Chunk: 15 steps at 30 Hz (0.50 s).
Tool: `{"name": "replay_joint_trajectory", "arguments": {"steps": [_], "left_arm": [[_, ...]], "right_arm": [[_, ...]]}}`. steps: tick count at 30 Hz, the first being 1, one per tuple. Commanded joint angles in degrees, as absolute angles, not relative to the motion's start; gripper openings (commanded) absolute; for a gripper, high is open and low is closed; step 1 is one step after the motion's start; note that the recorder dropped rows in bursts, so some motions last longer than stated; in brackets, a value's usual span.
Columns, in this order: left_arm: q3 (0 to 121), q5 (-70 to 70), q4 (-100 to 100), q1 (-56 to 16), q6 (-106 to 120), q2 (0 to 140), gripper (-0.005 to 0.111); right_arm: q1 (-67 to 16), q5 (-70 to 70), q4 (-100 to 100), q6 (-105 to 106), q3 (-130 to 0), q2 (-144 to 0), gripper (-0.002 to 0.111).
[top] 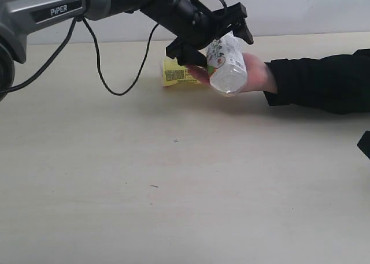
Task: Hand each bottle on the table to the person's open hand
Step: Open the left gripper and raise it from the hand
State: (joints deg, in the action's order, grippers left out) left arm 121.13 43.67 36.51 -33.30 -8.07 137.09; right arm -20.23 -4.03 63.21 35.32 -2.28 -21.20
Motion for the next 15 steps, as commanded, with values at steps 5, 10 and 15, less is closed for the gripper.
{"name": "replay_joint_trajectory", "arguments": {"steps": [5,10,15], "left_arm": [[121.6,47.2,23.1,-33.0,-4.6,129.4,0.105],[121.6,54.4,10.5,-33.0,0.7,127.4,0.105],[121.6,61.0,2.4,-33.0,7.1,126.7,0.105]], "right_arm": [[-20.0,-3.7,63.0,35.9,-2.1,-20.8,0.0],[-20.0,-3.7,63.0,35.9,-2.1,-20.8,0.0],[-20.0,-3.7,63.0,35.9,-2.1,-20.8,0.0]]}}
